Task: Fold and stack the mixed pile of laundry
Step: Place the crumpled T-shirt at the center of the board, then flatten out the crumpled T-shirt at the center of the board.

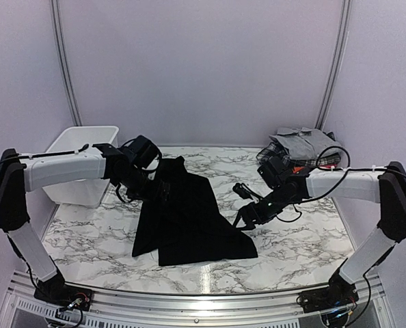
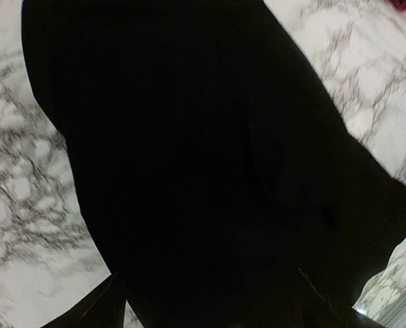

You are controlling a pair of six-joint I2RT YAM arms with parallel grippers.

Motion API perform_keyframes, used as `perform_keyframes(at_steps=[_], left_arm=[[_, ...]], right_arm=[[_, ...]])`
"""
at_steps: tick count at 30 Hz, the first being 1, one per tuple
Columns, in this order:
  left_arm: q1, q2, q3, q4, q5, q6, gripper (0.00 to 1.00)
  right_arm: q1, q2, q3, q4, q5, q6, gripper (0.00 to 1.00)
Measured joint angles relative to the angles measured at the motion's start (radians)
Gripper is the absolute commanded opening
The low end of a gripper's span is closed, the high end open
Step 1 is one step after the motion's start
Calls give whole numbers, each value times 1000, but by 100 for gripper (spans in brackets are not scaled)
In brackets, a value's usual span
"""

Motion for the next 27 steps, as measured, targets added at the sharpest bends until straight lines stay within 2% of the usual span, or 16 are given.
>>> perform_keyframes(at_steps=[8,13,15,17,19,20,22,26,27], left_arm=[[-75,-8,-203,-74,-23,-93,89],[-101,-17,-254,-101,-31,-141,89],[-116,-13,-253,-102,-39,-147,87],[-127,5,-250,-101,-47,-157,74],[-133,33,-250,-102,-57,-172,54],[-133,47,-250,-107,-65,-175,49],[-133,55,-249,-121,-88,-186,30],[-110,53,-204,-156,-117,-206,3],[-99,51,-193,-159,-119,-215,0]], right_arm=[[105,80,-3,-16,123,5,75],[115,80,-54,-16,171,24,72],[124,77,-67,-11,181,32,72],[141,77,-72,-2,193,40,70],[156,77,-76,14,198,48,62],[164,78,-83,30,201,60,57],[172,79,-91,49,211,70,44],[176,80,-100,54,262,93,0],[176,80,-98,46,285,97,0]])
